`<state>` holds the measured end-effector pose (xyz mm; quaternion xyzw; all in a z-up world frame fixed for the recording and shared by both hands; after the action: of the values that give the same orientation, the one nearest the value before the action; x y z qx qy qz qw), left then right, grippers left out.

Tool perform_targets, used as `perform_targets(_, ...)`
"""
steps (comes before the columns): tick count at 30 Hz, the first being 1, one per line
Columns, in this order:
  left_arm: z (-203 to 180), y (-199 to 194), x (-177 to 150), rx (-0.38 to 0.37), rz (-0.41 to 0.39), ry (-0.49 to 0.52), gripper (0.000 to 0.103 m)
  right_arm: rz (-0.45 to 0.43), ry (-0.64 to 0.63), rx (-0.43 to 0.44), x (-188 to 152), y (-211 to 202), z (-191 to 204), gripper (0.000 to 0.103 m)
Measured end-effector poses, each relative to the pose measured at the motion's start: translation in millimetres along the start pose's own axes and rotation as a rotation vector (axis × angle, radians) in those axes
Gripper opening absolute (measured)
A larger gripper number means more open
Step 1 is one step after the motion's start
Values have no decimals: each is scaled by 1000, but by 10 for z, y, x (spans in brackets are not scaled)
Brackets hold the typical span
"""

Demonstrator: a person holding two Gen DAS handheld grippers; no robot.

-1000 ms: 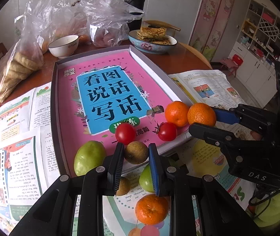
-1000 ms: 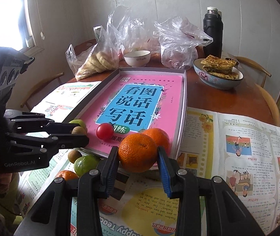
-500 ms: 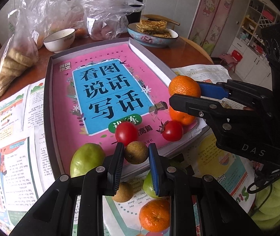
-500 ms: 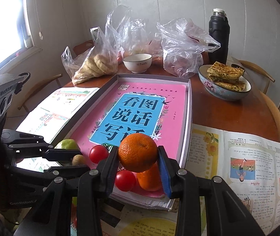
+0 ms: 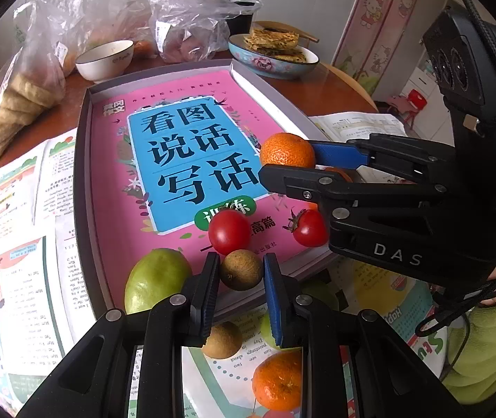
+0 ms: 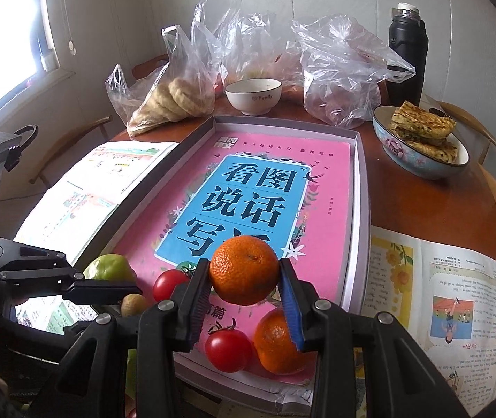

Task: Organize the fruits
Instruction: 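Lift the kiwi and the mandarin with both tools and carry them over the tray, then lower the kiwi and the mandarin onto the pink book and open both tools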

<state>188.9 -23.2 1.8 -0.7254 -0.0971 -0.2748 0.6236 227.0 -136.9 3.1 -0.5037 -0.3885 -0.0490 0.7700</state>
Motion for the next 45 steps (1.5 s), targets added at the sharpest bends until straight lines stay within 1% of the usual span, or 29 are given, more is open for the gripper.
perform_targets(9,5,15,9,-12,14,-1,25,58,-13,-4,21,161,17,39)
perform_targets(21,36,45,32,-42,38,-11,25,98,-33,-15,69,251,35,39)
perform_targets(32,45,55,41,-51,43,-19,25,114,-51,-39,70,268,62,39)
perform_targets(45,57,65,40,-56,47,-26,25,109,-37,-34,64,241,54,39)
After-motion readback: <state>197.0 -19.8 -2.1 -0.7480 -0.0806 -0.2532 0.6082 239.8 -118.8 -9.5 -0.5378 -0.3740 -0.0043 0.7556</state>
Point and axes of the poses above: each gripper's, at about its wrist camera, not at the fingertips, and y roughly the way its jaws point, z to its left, x to its top, the point moved 1 cm from there along y, roughly the way its jaws point, and after that the axes turned 7 degrees about x, right-handed, at the moved point
